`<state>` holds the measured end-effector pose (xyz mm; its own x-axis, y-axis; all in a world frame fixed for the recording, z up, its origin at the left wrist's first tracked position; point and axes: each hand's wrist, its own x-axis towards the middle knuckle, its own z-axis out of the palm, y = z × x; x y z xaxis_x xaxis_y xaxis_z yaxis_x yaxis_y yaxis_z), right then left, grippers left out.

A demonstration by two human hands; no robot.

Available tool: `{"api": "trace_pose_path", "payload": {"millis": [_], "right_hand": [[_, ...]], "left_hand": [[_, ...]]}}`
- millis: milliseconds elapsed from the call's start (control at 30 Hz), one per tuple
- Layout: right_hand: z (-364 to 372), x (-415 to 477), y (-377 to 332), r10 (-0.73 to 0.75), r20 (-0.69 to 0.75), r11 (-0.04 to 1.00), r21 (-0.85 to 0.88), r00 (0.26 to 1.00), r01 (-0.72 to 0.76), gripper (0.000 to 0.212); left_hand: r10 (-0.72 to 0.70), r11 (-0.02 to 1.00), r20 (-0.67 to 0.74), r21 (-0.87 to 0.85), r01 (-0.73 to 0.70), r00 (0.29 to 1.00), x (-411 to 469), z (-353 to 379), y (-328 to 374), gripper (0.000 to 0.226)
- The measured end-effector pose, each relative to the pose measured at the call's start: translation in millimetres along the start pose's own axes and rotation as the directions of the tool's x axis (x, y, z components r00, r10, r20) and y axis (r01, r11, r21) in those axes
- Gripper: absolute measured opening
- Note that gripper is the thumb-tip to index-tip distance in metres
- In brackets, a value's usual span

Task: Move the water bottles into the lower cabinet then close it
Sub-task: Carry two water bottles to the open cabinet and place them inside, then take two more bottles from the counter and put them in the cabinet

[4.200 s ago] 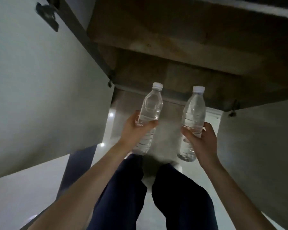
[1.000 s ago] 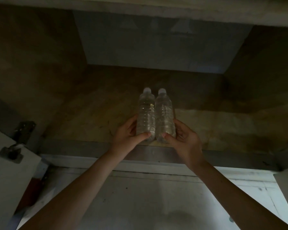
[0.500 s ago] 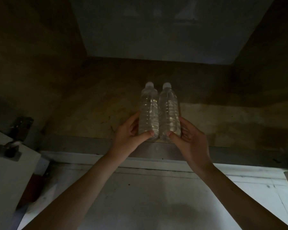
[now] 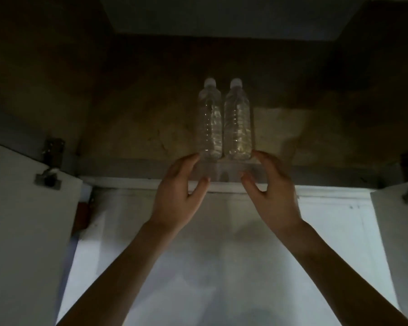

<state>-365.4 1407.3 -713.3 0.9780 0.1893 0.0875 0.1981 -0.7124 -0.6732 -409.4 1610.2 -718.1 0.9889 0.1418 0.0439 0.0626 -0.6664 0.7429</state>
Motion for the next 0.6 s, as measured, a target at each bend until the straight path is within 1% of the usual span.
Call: {"api": "trace_pose_path", "payload": {"millis": [33, 100, 167, 267, 367, 467, 600], "right_hand": [[-13.9, -9.5, -11.4, 0.017, 0.01, 0.999, -0.051, 1.0, -0.017, 0.051], [-46.2, -28.6, -39.0, 0.025, 0.02, 0.99, -0.142, 0.999, -0.022, 0.049], [-87.2, -45.5, -72.9, 0.009, 0.038, 0.978, -0.211, 0.999, -0.001, 0.047], [-163.7, -67.4, -141.0, 0.017, 0.074, 0.971, -0.238, 0.997, 0.001, 0.049], [-252.9, -90.4, -221.8, 0.036, 0.121, 0.965, -0.26, 0.992, -0.003, 0.047], [-351.0, -110.3, -305.6, 0.061, 0.171, 0.969, -0.246, 0.983, -0.017, 0.049], [-480.0, -120.6, -400.1, 0.046, 0.132, 0.962, -0.272, 0.99, -0.008, 0.05]], "left_hand": [[0.039, 0.993, 0.022, 0.112, -0.041, 0.999, -12.3, -13.9, 13.6, 0.054], [0.079, 0.954, 0.095, 0.282, -0.103, 0.992, -36.5, -45.0, 47.8, 0.052], [0.062, 0.918, 0.174, 0.376, -0.124, 0.983, -57.7, -80.3, 90.1, 0.054], [0.036, 0.923, 0.246, 0.363, -0.126, 0.969, -84.5, -143.9, 168.2, 0.054], [0.098, 0.928, 0.292, 0.317, -0.193, 0.951, -105.8, -214.0, 267.1, 0.051], [0.117, 0.936, 0.303, 0.286, -0.207, 0.946, -122.5, -293.3, 372.7, 0.048], [0.135, 0.924, 0.32, 0.302, -0.236, 0.938, -133.9, -391.1, 499.9, 0.049]]}}
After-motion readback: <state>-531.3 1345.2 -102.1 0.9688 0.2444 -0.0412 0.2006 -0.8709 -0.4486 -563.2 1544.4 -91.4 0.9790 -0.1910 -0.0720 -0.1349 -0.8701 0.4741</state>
